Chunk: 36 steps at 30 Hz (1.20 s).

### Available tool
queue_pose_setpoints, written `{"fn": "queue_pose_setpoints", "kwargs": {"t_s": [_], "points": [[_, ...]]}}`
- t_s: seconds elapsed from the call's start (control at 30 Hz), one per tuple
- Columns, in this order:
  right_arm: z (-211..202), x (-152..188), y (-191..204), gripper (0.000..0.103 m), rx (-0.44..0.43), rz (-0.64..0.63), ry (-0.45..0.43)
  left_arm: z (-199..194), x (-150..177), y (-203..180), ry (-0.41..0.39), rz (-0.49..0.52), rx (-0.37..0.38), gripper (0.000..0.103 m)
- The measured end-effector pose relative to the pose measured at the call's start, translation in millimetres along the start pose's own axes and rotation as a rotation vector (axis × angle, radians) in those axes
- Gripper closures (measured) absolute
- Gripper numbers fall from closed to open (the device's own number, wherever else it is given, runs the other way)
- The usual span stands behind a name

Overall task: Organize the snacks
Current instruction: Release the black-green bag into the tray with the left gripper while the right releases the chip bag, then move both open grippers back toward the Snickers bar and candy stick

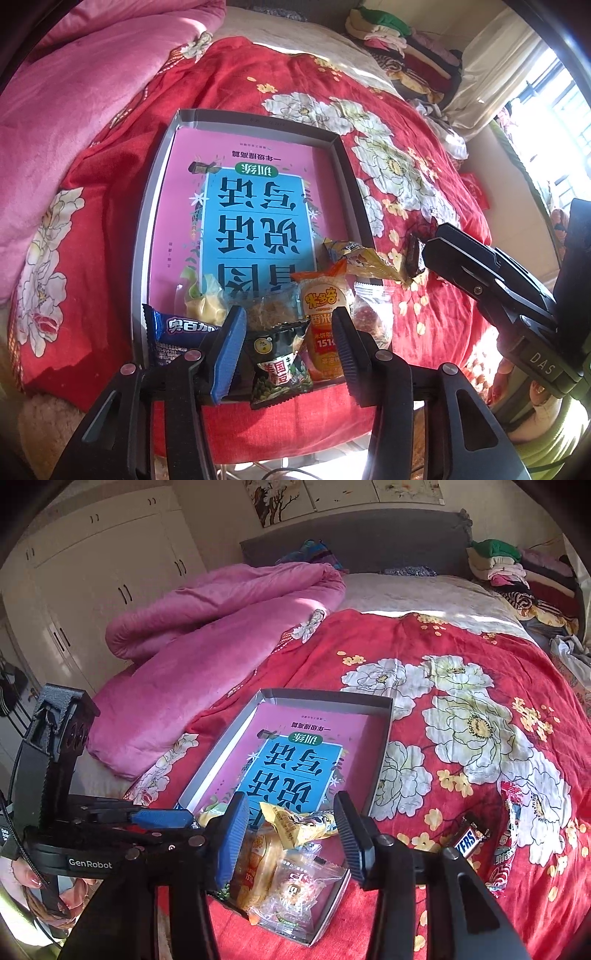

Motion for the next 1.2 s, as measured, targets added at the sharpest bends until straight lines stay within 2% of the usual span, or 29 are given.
{"fn": "queue_pose_setpoints", "kwargs": {"t_s": [0.13,0.47,0.87,1.2], "points": [[-6,-3,-6,0.048,-0.003,0.021,-0.024,-4,-2,-1,-0.012,0.002,-0.011,0.046],[-21,-7,-17,0.043,0.009,0.042,-0.062,-15,-9,1,-0.047,-0.015,-0.036,0.036],[-36,-12,-26,0.037,0.026,0.048,-0.108,-28,-18,-6,-0.090,0.001,-0.046,0.030],[-46,-11,-39,0.034,0.051,0.062,-0.127,-42,-26,-16,-0.135,0.017,-0.049,0.029]]}}
Point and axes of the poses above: each gripper's, at about its wrist camera, not at the fingertips, and z roughly the way its jaws point, y to its left, x to its underside, the point moved 8 cm from there along z, roughly the way its jaws point, and after that the axes turned 7 degrees about z, right-handed, at the moved point
